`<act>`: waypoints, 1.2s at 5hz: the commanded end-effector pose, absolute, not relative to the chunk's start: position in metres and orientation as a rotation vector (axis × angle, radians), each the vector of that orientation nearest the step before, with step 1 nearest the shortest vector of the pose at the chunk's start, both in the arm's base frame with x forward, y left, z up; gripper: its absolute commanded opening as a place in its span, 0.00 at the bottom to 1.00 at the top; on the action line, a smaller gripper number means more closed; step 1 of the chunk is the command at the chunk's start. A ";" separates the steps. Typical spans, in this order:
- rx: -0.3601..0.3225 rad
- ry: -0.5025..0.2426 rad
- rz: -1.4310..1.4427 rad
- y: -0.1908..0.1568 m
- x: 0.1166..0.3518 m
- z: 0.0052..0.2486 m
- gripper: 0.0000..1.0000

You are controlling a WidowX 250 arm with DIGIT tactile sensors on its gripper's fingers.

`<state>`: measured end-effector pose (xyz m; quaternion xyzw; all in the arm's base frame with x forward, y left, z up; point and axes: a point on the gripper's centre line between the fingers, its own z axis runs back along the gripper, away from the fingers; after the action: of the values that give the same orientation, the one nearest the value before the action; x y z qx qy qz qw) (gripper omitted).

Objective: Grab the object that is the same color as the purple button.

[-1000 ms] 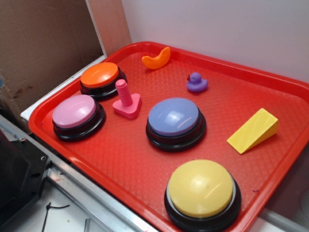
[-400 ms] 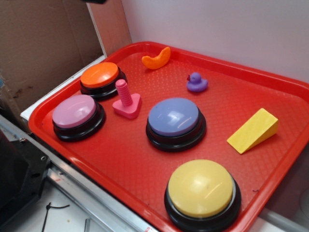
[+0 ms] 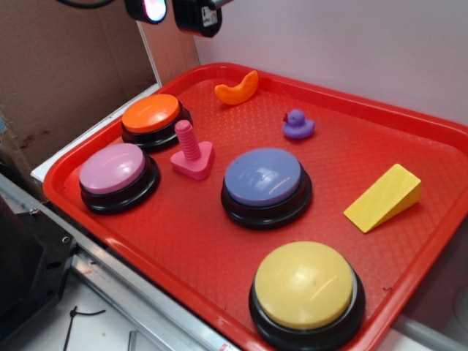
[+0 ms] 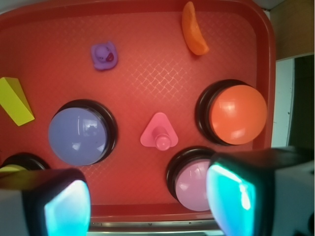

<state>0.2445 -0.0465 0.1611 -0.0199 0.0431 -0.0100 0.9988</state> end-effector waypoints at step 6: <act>-0.021 0.075 -0.289 -0.093 0.330 0.087 1.00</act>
<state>0.3211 -0.0985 0.0701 -0.0057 0.0687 -0.1502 0.9863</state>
